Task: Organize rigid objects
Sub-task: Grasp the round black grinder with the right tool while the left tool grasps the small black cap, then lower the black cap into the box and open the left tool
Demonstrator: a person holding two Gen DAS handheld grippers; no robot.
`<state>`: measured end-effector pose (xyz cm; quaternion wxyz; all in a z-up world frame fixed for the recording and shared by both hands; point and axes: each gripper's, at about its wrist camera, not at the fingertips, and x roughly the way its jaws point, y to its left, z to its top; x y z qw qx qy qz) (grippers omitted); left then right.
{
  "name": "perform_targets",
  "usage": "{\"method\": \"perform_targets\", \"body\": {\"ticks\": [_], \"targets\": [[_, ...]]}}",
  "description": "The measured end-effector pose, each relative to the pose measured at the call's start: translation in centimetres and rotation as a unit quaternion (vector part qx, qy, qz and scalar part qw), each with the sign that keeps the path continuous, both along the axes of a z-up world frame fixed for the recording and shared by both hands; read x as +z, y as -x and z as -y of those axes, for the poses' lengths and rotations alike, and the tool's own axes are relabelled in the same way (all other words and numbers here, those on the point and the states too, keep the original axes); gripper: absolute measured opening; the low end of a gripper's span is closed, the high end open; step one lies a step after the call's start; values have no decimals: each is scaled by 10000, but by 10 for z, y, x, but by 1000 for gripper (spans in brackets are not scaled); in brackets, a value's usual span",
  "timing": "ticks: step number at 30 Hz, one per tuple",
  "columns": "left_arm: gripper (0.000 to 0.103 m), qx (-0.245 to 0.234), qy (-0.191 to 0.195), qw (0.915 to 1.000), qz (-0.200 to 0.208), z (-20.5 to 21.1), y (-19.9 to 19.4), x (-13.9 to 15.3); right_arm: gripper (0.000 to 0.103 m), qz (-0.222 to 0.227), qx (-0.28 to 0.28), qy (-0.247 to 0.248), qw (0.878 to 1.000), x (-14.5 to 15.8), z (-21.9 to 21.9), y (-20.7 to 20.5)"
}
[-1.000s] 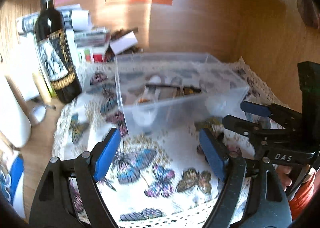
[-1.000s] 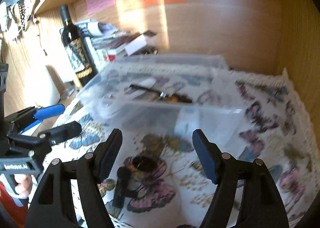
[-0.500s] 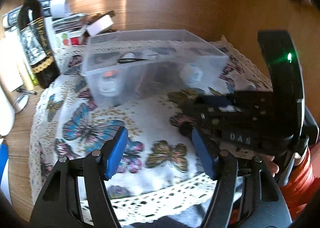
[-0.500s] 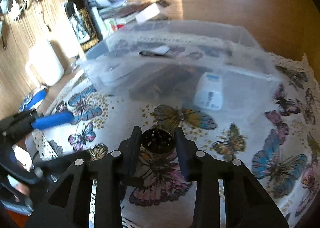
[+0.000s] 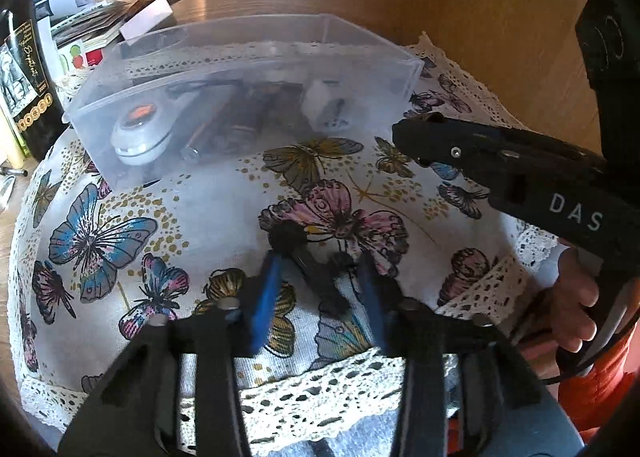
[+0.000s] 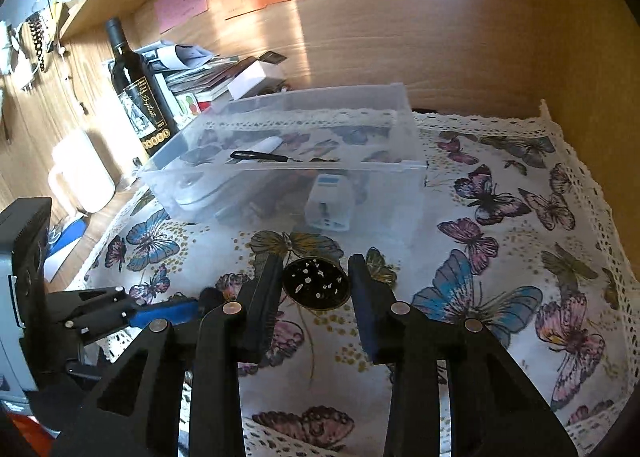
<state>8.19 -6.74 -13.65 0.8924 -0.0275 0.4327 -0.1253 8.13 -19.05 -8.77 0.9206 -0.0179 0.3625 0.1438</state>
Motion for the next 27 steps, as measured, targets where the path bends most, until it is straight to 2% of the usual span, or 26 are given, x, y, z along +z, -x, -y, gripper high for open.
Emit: {"method": "perform_targets", "body": {"ticks": [11, 15, 27], "targets": [[25, 229, 59, 9988, 417, -22, 4, 24, 31, 193, 96, -76, 9997, 8, -6, 5], [25, 303, 128, 9978, 581, -35, 0, 41, 31, 366, 130, -85, 9992, 19, -10, 4], [25, 610, 22, 9899, 1277, -63, -24, 96, 31, 890, 77, -147, 9959, 56, -14, -21]]}}
